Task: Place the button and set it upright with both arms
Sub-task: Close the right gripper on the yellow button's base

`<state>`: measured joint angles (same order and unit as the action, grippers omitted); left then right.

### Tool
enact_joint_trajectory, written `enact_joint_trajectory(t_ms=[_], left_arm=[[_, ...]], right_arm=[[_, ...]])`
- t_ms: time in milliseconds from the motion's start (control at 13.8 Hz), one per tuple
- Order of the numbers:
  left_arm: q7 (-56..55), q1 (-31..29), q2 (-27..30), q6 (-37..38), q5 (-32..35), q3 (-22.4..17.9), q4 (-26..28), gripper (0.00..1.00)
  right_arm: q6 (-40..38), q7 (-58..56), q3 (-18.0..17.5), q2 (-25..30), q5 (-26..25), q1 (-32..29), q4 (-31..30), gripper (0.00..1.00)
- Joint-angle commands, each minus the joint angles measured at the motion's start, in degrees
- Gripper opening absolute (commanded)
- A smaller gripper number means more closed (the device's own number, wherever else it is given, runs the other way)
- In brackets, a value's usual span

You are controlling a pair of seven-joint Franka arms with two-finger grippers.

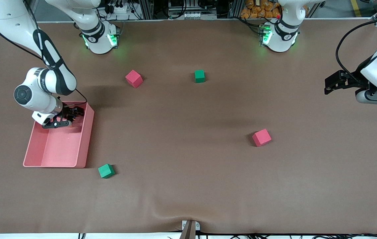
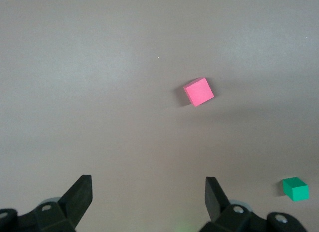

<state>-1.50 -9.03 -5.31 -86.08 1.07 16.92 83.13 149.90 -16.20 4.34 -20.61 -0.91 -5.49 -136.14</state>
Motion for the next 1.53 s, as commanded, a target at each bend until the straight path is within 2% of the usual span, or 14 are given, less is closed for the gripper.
enact_joint_trajectory(t_ms=[0, 509, 581, 654, 727, 799, 1090, 1453], left_arm=[[-0.79, -0.63, 0.48, -0.31, 0.25, 0.3, 0.36, 1.0], [-0.7, -0.37, 0.74, -1.28, 0.42, 0.3, 0.28, 1.0], [-0.61, -0.37, 0.74, -1.28, 0.34, 0.3, 0.28, 1.0], [-0.61, -0.37, 0.65, -1.28, 0.34, 0.3, 0.28, 1.0], [-0.61, -0.28, 0.65, -1.37, 0.34, 0.3, 0.19, 1.0], [-0.7, -0.28, 0.65, -1.28, 0.34, 0.3, 0.27, 1.0], [0.18, -0.63, 0.83, -0.32, 0.34, 0.3, 0.28, 1.0], [0.0, -0.63, 0.74, 0.04, 0.34, 0.3, 0.62, 1.0]], right_arm=[[4.35, -0.41, -0.56, -2.59, -0.59, -1.72, -0.53, 1.0], [4.26, -0.5, -0.56, -3.29, -0.59, -2.16, -0.53, 1.0], [4.26, -0.41, -0.64, -3.29, -0.59, -2.07, -0.53, 0.82], [4.26, -0.41, -0.64, -3.29, -0.59, -2.07, -0.53, 0.41], [4.26, -0.41, -0.64, -3.29, -0.59, -1.99, -0.45, 0.18], [4.26, -0.41, -0.64, -3.29, -0.59, -1.81, -0.44, 0.1], [4.26, -0.32, -0.82, -1.81, -0.59, -1.63, 0.34, 0.0], [4.17, -0.32, -0.91, 3.29, -0.59, -1.37, 1.49, 0.0]])
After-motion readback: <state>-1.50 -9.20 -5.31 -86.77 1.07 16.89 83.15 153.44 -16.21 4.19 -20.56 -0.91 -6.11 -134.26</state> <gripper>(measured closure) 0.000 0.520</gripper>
